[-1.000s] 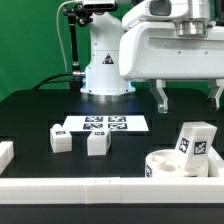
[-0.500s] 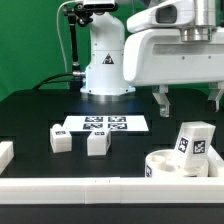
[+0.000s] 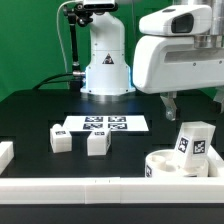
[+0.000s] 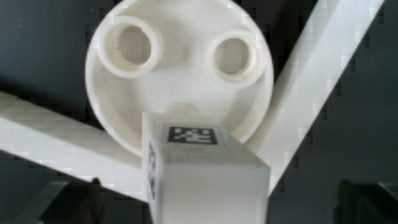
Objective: Assemble stool
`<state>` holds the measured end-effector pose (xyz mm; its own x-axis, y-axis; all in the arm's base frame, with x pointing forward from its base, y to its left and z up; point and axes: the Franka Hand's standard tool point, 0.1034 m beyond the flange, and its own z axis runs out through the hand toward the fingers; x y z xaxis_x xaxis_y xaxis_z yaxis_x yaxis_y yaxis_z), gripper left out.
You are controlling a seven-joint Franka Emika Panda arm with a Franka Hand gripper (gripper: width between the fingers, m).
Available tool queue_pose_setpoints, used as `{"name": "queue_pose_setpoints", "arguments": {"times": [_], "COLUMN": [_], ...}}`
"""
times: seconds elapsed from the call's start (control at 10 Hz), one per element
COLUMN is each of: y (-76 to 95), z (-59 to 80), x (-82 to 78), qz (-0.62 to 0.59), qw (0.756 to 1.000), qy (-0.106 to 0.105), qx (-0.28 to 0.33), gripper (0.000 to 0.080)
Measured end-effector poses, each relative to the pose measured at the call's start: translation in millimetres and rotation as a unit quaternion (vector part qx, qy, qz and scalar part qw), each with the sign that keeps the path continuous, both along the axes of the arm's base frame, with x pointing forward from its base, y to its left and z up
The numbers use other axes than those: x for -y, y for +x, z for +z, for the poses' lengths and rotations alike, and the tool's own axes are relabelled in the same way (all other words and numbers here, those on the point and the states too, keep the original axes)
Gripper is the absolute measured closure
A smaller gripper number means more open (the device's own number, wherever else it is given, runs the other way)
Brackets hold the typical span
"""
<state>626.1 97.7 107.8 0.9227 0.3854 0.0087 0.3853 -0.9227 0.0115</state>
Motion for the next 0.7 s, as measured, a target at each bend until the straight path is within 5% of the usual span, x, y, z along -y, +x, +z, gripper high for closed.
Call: {"name": "queue_pose_setpoints", "arguments": {"times": [0.7], "y": [5.2], "z": [0.6], "x": [6.2], "qz": [0.278], "qw": [0.96], "qy": [-0.016], "qx": [0.006], "gripper": [0.015]}}
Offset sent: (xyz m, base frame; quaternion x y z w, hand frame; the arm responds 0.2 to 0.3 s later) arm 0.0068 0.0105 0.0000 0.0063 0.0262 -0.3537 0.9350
